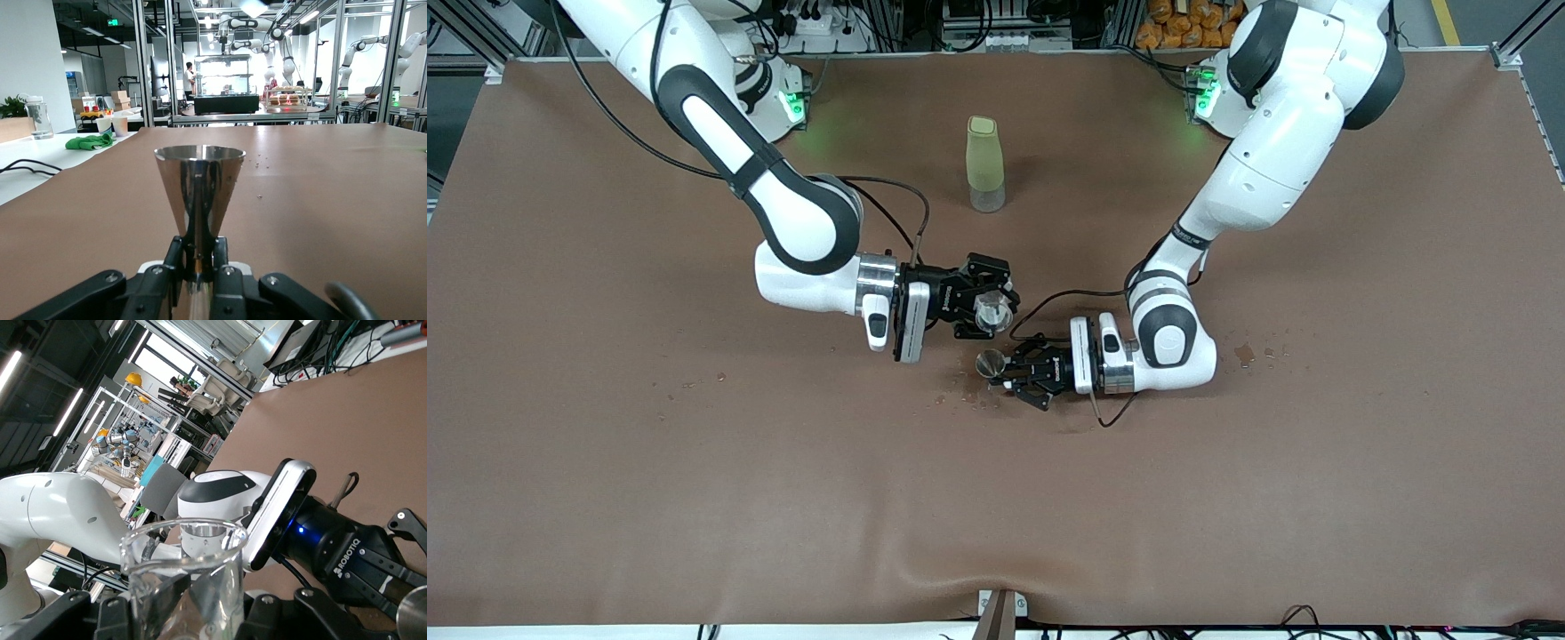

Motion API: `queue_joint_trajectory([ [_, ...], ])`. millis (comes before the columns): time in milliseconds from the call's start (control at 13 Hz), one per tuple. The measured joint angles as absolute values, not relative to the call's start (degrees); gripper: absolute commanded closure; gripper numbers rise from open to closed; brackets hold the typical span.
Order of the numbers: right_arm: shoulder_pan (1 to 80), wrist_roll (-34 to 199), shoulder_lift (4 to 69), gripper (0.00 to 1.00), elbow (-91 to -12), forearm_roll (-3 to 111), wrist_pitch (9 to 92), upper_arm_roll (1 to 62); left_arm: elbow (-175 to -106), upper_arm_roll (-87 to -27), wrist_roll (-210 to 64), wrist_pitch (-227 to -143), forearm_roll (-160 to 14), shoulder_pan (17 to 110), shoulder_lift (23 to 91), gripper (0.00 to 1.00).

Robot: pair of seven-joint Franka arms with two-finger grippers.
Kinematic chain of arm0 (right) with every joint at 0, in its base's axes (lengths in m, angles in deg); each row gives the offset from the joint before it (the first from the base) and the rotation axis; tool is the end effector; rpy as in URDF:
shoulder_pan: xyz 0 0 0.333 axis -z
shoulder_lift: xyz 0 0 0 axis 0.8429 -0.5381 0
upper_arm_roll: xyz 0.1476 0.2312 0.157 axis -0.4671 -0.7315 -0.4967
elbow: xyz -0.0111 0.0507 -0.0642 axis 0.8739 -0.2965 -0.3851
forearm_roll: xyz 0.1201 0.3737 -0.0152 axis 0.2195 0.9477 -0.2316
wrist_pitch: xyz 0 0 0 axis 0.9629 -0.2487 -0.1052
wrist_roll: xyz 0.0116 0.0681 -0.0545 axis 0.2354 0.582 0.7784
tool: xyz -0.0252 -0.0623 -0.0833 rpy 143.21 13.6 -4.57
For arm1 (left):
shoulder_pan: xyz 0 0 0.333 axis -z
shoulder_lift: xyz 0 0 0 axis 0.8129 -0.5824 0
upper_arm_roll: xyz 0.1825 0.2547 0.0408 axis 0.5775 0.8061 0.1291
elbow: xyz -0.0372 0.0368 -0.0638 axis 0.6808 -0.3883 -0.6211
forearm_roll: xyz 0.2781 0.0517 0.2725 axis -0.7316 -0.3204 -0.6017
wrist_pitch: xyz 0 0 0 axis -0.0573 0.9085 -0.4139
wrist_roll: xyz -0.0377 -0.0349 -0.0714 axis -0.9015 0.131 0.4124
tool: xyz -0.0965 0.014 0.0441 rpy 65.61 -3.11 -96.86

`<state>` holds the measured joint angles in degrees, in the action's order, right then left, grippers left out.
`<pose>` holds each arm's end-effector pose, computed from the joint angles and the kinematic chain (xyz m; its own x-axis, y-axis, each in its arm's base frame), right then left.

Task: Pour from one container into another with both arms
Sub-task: 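Raise the beaker with the right gripper above the jigger's rim, then tilt the beaker with the right gripper, pouring into the jigger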

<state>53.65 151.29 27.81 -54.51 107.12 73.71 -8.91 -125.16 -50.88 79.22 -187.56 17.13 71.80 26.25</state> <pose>0.5506 0.3937 0.3134 0.8408 0.0994 0.5322 0.5399 -0.2279 -0.8103 0.6073 -0.3699 0.1186 -0.0388 -0.1304 0.9907 -0.9991 -0.0120 -0.0407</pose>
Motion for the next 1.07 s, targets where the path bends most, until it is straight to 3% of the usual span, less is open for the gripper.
queue_joint_trajectory([
  [1074, 52.92, 148.47, 27.81, 1.0, -57.02, 114.17, 73.52, -8.93, -126.53, -50.84, 82.88, -182.86, 17.13, 70.81, 26.23, 1.0],
])
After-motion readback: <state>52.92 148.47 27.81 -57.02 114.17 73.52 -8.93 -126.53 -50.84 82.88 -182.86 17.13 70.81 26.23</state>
